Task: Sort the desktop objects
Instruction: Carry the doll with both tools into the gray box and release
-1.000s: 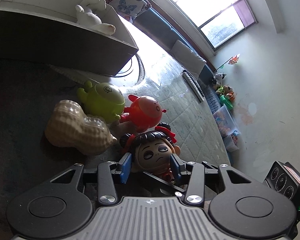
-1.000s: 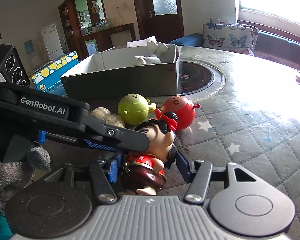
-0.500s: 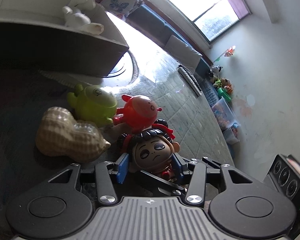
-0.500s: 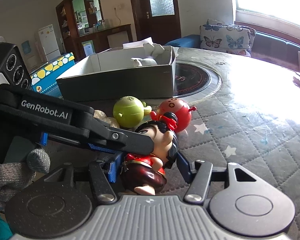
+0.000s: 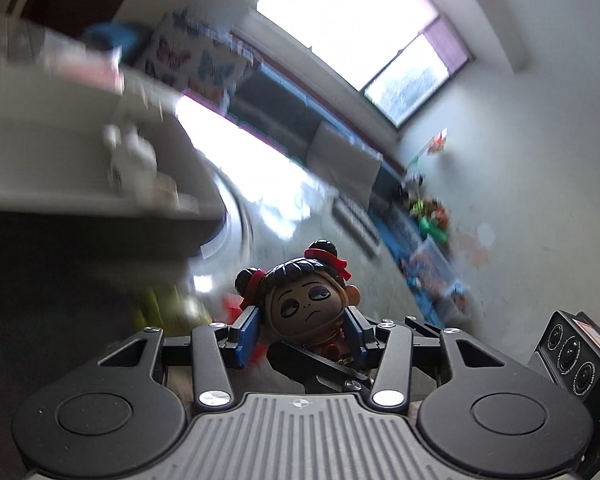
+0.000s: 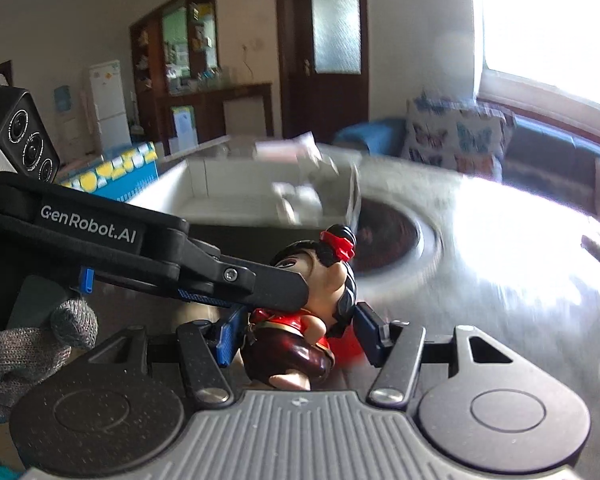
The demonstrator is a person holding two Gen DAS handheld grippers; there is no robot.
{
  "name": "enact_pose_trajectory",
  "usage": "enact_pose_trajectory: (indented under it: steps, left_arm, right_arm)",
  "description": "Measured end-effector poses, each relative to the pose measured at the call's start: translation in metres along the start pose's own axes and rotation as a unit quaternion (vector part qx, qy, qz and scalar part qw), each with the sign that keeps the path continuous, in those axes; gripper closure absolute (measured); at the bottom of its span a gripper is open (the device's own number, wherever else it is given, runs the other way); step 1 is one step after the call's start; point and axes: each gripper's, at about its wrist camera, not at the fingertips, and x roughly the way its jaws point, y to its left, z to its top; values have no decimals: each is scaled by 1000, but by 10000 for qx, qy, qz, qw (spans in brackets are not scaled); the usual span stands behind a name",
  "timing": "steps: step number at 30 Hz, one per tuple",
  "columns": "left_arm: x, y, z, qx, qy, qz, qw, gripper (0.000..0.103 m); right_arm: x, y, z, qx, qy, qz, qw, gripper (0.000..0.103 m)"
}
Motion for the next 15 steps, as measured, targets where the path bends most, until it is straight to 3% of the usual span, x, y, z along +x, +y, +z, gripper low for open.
enact_pose_trajectory:
  steps: [8, 15]
  left_arm:
    - [-18, 34, 71, -79, -636, 297, 9975, 54]
    - [-2, 95, 106, -675, -523, 596, 9946, 54]
  right_arm:
    - [60, 14, 76, -497, -387, 348, 9974, 44]
    - [137, 19, 107, -518, 57, 726, 9960, 44]
